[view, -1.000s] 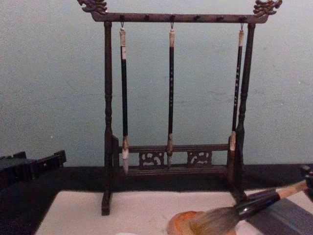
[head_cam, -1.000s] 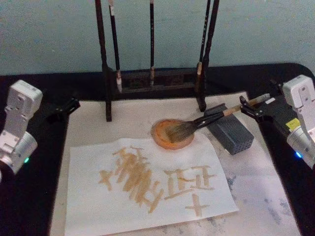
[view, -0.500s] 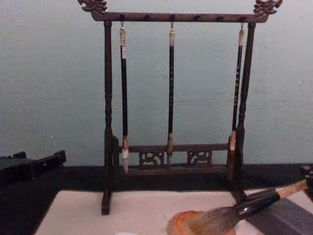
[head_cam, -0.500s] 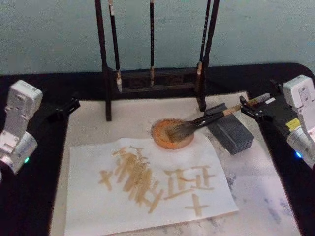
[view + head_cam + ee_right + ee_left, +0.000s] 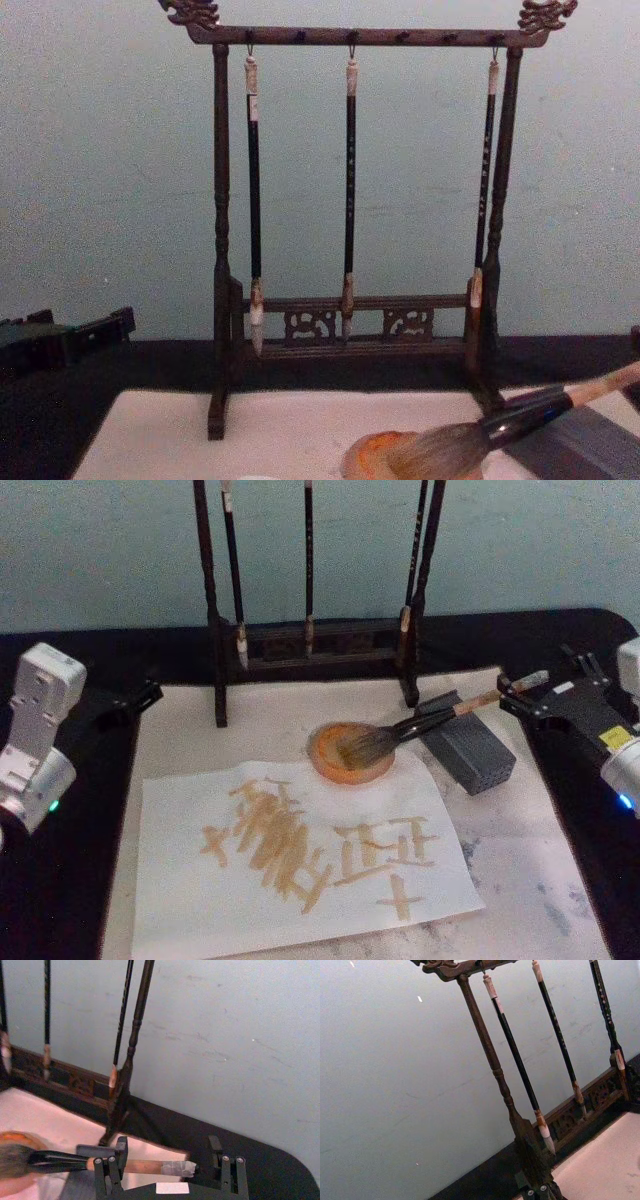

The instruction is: Pick up the brush from the inkstone, write on the paper, then place the brush back to its original position.

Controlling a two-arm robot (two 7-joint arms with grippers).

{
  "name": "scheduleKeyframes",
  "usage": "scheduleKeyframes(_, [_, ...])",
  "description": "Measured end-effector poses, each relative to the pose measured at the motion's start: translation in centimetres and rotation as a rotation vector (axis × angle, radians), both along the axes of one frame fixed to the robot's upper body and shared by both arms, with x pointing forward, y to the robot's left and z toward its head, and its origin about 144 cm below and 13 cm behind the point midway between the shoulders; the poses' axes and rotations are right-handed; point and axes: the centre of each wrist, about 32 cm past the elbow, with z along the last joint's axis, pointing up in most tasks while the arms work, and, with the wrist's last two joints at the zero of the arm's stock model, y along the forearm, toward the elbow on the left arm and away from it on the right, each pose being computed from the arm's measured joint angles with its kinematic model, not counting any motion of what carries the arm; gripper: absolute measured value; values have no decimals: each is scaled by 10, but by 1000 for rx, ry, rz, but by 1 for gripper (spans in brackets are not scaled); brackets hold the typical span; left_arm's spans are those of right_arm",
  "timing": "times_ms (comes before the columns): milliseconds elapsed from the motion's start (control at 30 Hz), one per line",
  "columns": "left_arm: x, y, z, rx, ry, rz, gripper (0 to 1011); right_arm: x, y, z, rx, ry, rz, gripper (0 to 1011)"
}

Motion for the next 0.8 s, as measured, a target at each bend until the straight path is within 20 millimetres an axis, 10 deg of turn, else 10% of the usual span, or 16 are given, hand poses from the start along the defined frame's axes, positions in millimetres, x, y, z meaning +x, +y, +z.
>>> scheduleKeyframes(800, [0,0,0,0,0,0,1002,-38,-21,-16,329,82,103,1008])
